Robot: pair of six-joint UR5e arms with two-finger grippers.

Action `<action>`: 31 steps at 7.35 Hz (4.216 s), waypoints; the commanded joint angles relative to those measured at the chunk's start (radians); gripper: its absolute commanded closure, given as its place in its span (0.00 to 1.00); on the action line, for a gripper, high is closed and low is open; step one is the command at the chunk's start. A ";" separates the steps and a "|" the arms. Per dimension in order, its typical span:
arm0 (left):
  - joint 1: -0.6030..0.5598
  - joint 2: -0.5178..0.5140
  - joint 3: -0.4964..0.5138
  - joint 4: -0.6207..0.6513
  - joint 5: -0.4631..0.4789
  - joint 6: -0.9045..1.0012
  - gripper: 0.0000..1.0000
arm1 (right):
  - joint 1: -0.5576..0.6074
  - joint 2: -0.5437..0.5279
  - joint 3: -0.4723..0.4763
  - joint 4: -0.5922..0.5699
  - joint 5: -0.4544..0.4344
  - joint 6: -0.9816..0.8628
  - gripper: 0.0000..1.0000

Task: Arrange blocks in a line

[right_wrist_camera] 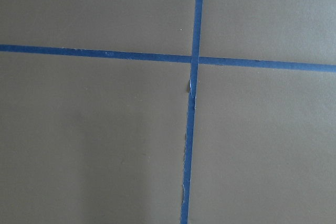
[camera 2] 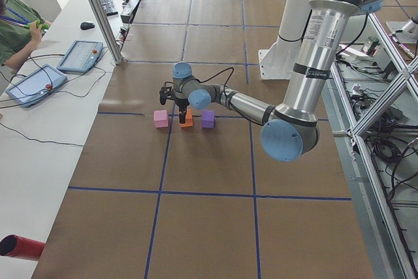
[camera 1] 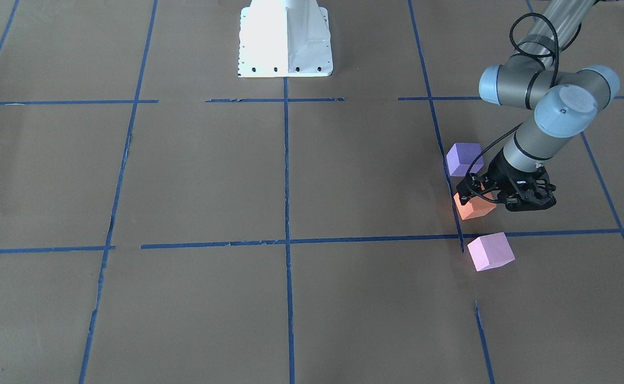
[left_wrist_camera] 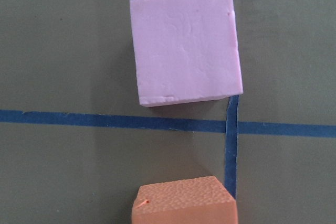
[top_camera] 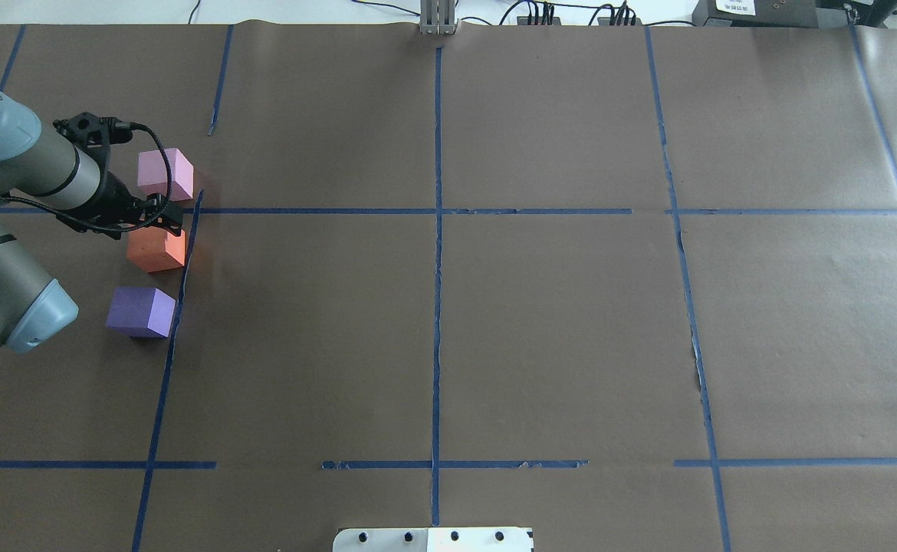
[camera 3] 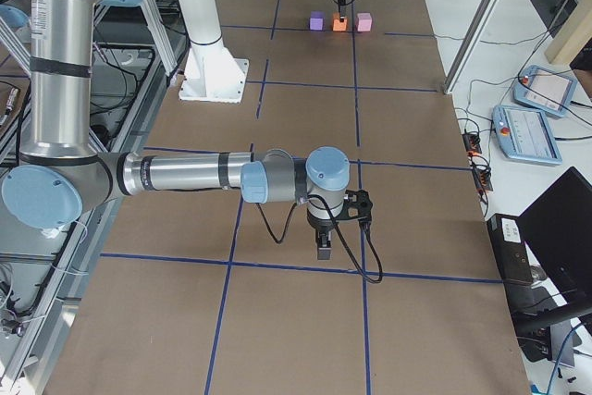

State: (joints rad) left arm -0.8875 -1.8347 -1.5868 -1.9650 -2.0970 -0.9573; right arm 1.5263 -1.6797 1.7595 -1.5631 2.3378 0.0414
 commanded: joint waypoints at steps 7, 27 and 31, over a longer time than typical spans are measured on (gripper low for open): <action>-0.163 0.020 -0.128 0.054 0.002 0.291 0.00 | 0.000 0.000 0.000 0.000 0.000 0.000 0.00; -0.693 0.215 0.080 0.426 -0.233 1.120 0.00 | 0.000 0.000 0.000 0.000 0.000 0.000 0.00; -0.693 0.215 0.080 0.426 -0.233 1.120 0.00 | 0.000 0.000 0.000 0.000 0.000 0.000 0.00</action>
State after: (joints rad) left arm -1.5800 -1.6199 -1.5058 -1.5386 -2.3301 0.1626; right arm 1.5263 -1.6797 1.7595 -1.5631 2.3379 0.0414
